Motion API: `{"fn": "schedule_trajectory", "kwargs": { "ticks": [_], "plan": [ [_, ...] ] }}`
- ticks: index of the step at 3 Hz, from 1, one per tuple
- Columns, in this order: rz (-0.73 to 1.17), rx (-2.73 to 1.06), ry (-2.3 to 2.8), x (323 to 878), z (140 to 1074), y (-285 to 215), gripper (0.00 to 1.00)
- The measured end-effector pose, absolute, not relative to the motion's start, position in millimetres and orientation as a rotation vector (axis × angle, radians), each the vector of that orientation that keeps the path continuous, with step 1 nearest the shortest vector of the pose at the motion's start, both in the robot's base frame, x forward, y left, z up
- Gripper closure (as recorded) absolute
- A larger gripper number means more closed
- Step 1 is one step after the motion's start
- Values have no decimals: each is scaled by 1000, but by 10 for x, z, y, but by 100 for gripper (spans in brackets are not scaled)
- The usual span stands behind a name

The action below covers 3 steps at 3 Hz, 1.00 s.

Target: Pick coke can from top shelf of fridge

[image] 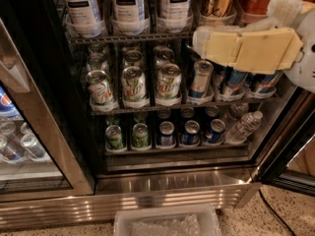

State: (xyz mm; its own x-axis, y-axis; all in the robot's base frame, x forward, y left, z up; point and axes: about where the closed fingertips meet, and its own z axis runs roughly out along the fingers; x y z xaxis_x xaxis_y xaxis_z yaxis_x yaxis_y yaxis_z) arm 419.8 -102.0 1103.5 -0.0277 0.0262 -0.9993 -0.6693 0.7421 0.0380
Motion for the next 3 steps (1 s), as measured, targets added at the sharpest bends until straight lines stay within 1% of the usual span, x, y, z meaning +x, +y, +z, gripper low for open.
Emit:
{"fn": "schedule_trajectory", "kwargs": {
  "ticks": [1,3],
  "plan": [
    [547,-544,1491,4263,11021,-1031,0],
    [178,-532,1462,4500,11150,-1317,0]
  ]
}}
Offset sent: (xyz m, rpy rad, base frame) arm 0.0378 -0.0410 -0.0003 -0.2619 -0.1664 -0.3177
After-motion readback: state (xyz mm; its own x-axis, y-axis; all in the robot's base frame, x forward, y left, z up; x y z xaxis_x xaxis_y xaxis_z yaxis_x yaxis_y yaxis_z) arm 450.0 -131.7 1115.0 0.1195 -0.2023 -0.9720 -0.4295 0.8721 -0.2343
